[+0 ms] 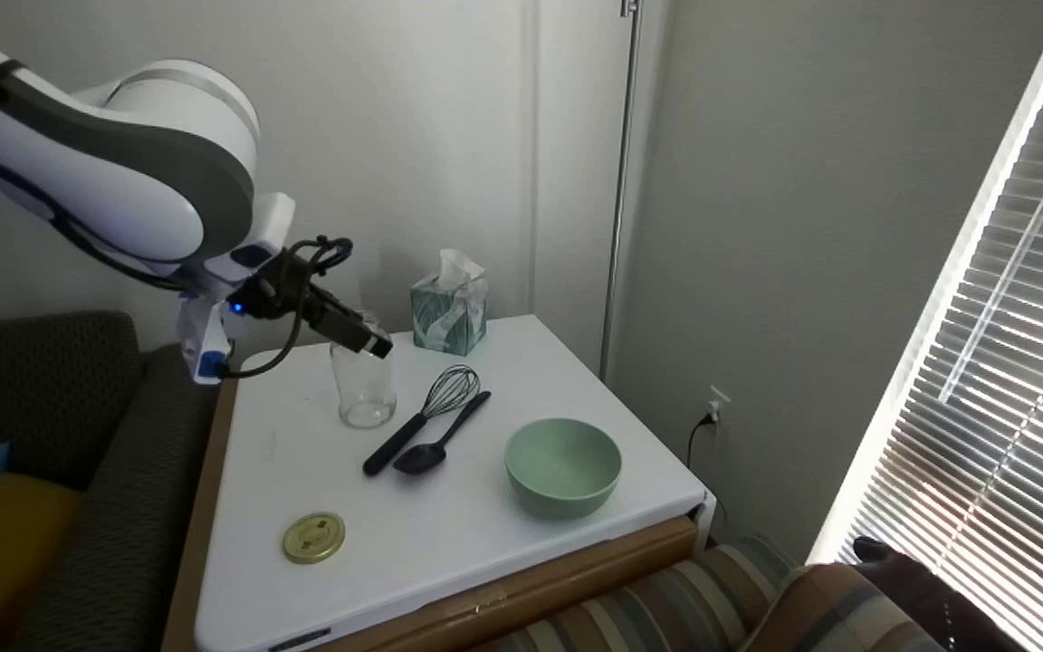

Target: Put the spoon on the table and then move the jar to the right

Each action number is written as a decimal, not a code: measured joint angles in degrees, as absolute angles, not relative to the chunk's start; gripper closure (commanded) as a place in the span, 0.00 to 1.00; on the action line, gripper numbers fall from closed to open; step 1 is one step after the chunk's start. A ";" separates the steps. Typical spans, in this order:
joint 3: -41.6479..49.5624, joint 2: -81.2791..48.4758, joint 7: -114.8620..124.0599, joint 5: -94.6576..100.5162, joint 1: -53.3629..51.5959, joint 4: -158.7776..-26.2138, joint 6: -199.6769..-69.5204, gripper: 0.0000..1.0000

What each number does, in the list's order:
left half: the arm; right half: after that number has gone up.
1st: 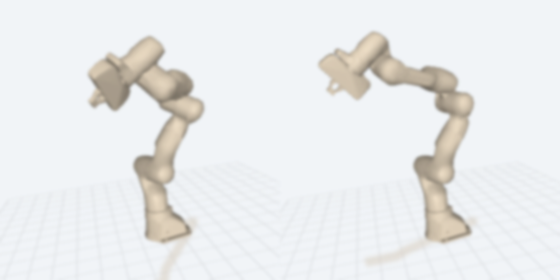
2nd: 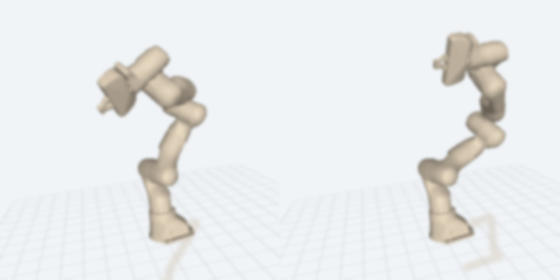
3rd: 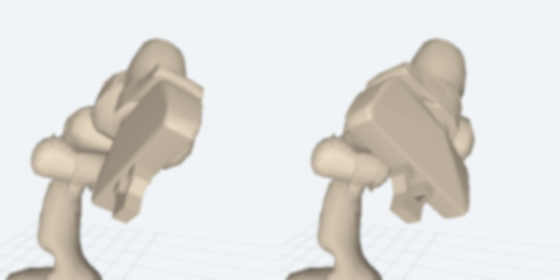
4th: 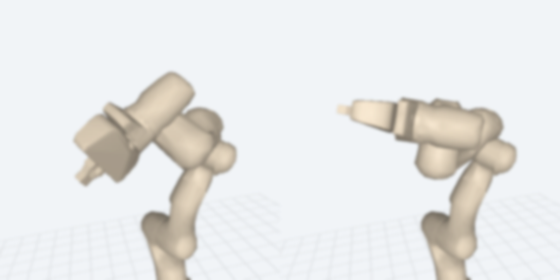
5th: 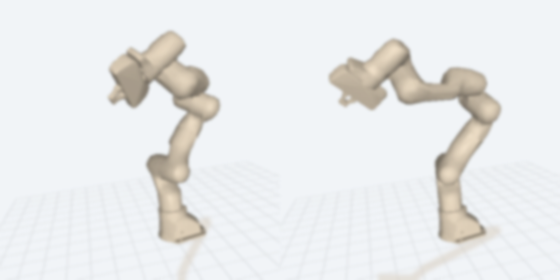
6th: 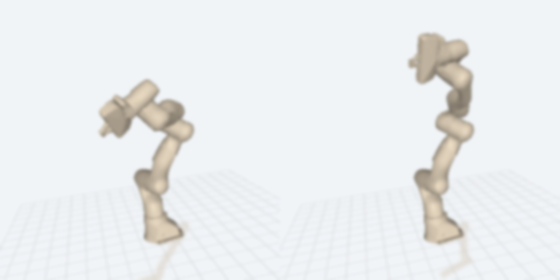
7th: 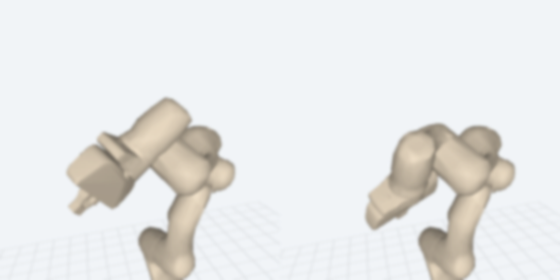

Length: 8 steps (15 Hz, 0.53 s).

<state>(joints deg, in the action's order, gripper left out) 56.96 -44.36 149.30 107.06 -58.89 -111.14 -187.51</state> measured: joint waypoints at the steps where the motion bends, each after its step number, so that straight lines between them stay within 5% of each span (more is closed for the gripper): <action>1: 58.40 -44.35 149.25 104.00 -59.18 -111.07 -187.51 0.00; 8: 55.28 -42.38 145.05 82.88 -51.69 -109.28 -184.30 0.00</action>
